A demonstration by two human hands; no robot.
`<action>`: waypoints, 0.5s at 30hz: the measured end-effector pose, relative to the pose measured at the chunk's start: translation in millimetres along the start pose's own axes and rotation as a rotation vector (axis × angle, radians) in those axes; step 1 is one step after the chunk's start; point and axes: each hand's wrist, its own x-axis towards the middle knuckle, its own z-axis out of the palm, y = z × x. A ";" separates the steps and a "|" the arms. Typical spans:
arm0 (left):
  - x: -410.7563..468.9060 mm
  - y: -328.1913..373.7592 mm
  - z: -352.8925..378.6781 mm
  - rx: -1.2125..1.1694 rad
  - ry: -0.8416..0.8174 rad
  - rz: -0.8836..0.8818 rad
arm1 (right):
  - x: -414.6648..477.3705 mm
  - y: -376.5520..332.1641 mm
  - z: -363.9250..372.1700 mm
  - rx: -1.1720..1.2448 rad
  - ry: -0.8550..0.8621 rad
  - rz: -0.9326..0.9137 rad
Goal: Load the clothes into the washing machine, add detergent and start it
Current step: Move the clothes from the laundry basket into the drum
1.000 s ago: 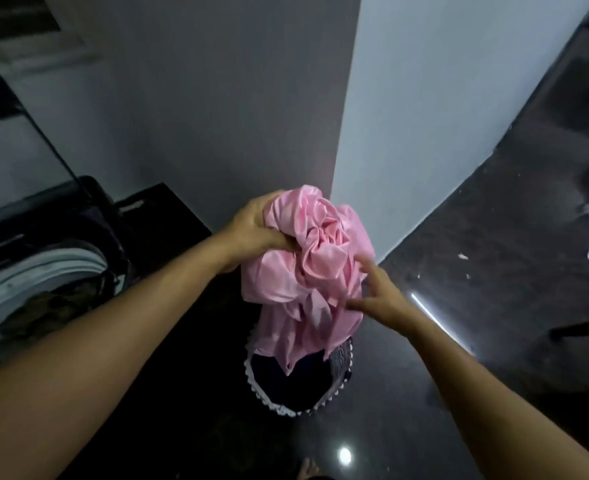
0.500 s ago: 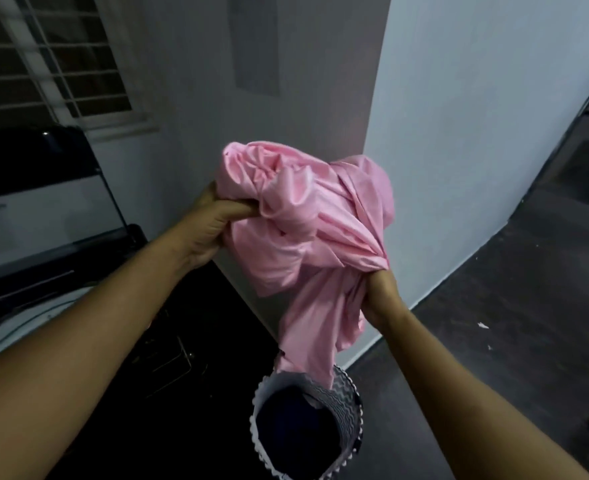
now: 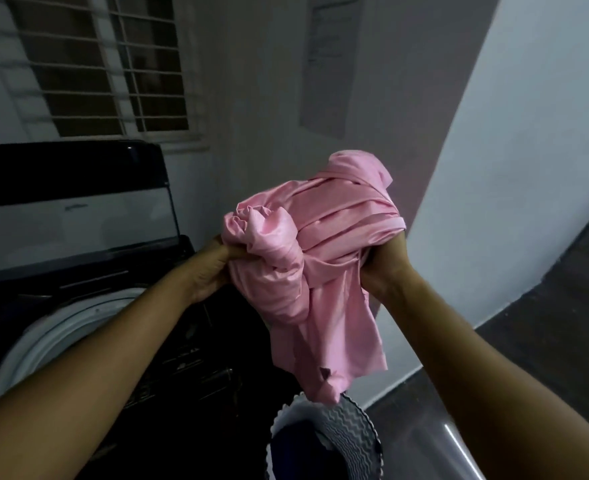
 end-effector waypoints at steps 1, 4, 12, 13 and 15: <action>-4.8 6.8 -12.1 -0.021 0.027 0.016 | 1.4 3.6 17.7 -0.024 -0.019 -0.007; -18.6 25.4 -50.0 -0.072 0.084 0.060 | 5.0 15.2 70.3 -0.105 -0.088 -0.028; -72.3 64.5 -180.5 -0.062 0.272 0.079 | 31.0 95.7 202.5 -0.076 -0.212 0.103; -77.6 65.6 -194.4 -0.056 0.297 0.080 | 34.8 107.8 216.8 -0.064 -0.204 0.110; -88.8 64.8 -228.7 -0.057 0.367 0.082 | 43.2 140.5 246.5 -0.039 -0.162 0.129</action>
